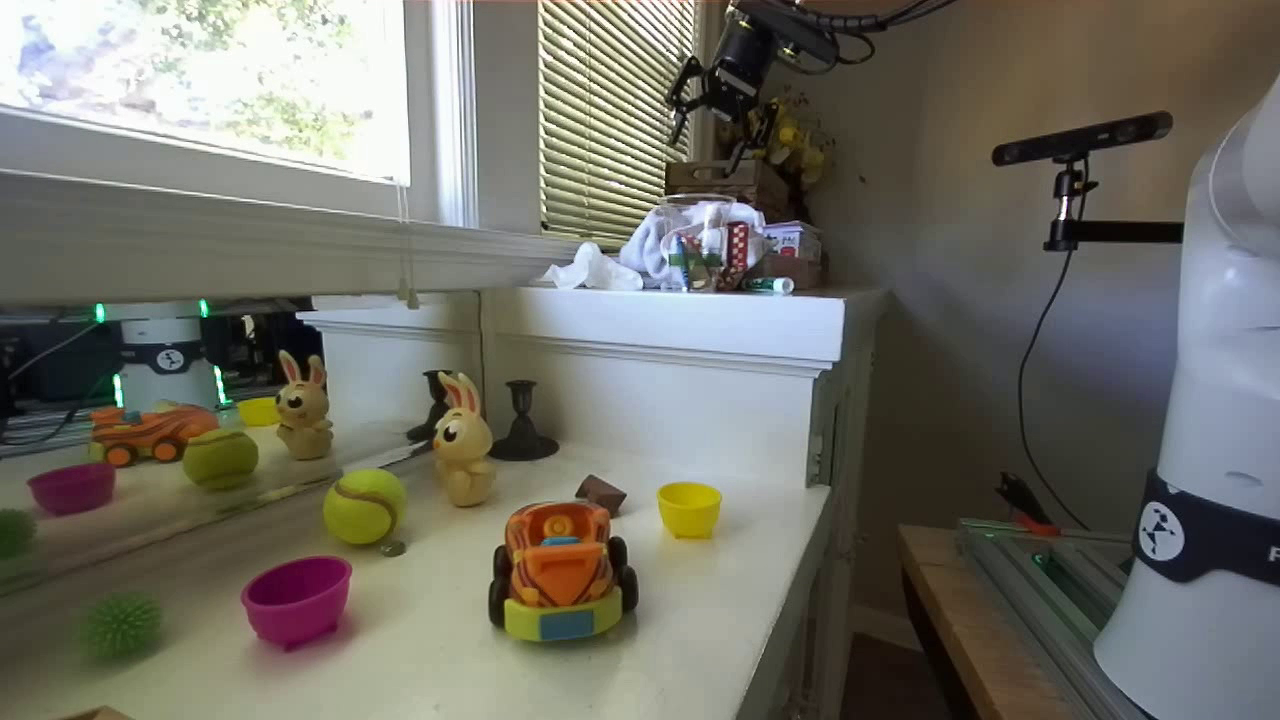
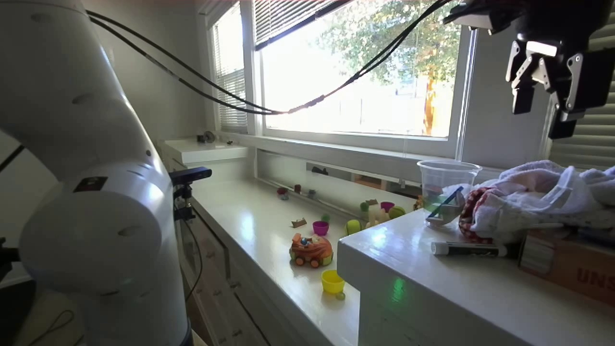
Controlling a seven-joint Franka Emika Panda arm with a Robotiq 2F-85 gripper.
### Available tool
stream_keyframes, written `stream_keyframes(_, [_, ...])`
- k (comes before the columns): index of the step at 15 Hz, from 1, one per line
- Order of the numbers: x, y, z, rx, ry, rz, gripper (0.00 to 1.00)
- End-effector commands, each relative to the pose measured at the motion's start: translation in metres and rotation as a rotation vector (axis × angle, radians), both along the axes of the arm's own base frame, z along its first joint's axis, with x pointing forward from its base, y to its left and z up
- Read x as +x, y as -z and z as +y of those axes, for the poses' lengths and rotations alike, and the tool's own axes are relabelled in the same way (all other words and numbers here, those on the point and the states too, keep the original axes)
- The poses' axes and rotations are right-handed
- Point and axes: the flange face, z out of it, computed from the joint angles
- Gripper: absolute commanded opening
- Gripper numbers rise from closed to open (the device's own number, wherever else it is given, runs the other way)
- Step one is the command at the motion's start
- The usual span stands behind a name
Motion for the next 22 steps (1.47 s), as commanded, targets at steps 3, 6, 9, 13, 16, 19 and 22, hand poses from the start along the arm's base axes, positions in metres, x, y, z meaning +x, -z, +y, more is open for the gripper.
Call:
stream_keyframes(3, [0.018, 0.007, -0.011, 0.016, 0.015, 0.062, 1.00])
stream_keyframes(6, [0.026, 0.025, -0.017, 0.015, 0.021, 0.099, 1.00])
stream_keyframes(9, [0.036, 0.047, -0.022, 0.030, 0.018, 0.142, 1.00])
stream_keyframes(13, [0.045, 0.067, -0.028, 0.039, 0.013, 0.189, 1.00])
stream_keyframes(16, [0.053, 0.079, -0.031, 0.039, 0.005, 0.205, 1.00])
stream_keyframes(19, [0.061, 0.089, -0.029, 0.044, -0.007, 0.229, 1.00])
stream_keyframes(22, [0.068, 0.100, -0.025, 0.049, -0.023, 0.251, 1.00])
